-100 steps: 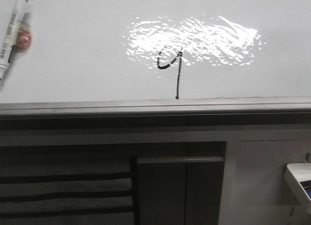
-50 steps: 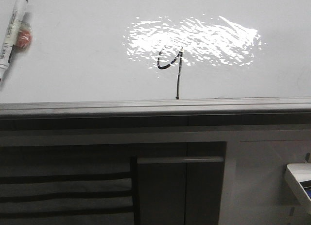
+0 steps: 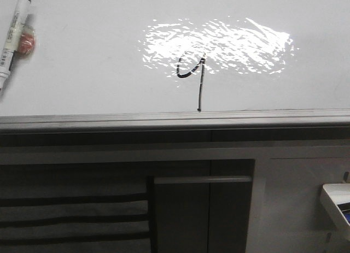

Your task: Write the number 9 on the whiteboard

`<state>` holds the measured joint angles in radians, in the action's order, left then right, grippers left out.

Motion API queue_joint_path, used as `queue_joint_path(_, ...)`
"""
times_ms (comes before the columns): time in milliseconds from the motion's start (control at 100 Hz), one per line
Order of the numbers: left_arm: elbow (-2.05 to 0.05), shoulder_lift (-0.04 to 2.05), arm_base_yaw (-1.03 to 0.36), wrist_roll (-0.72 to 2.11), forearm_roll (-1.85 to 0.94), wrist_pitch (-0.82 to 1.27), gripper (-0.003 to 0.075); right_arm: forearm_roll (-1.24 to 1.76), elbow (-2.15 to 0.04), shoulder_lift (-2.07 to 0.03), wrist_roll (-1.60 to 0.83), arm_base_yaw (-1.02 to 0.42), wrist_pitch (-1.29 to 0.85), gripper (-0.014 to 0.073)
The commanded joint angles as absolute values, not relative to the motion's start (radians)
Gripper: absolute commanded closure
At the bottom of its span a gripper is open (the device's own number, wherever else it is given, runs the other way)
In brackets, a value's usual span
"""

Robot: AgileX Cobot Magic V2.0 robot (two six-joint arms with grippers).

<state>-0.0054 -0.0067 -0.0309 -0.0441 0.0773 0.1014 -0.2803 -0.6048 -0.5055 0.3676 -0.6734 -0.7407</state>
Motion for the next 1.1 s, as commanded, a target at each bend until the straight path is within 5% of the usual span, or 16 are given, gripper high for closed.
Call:
queue_joint_path(0,0.023,-0.032,-0.032,-0.046,0.078,0.032,0.0741,-0.308,-0.630,-0.508,0.367,-0.672,-0.679,0.0666)
queue_joint_path(380,0.023,-0.032,-0.032,-0.046,0.078,0.032,0.0741,-0.317,-0.609,-0.479,0.365,-0.662,-0.660,0.0666)
queue_joint_path(760,0.023,-0.032,-0.032,-0.046,0.078,0.030,0.0741,-0.109,-0.107,-0.053,0.367,-0.153,-0.044,0.0666)
queue_joint_path(1090,0.023,-0.032,-0.032,-0.046,0.078,0.030,0.0741,-0.109,0.038,0.029,0.367,-0.104,-0.042,0.0666)
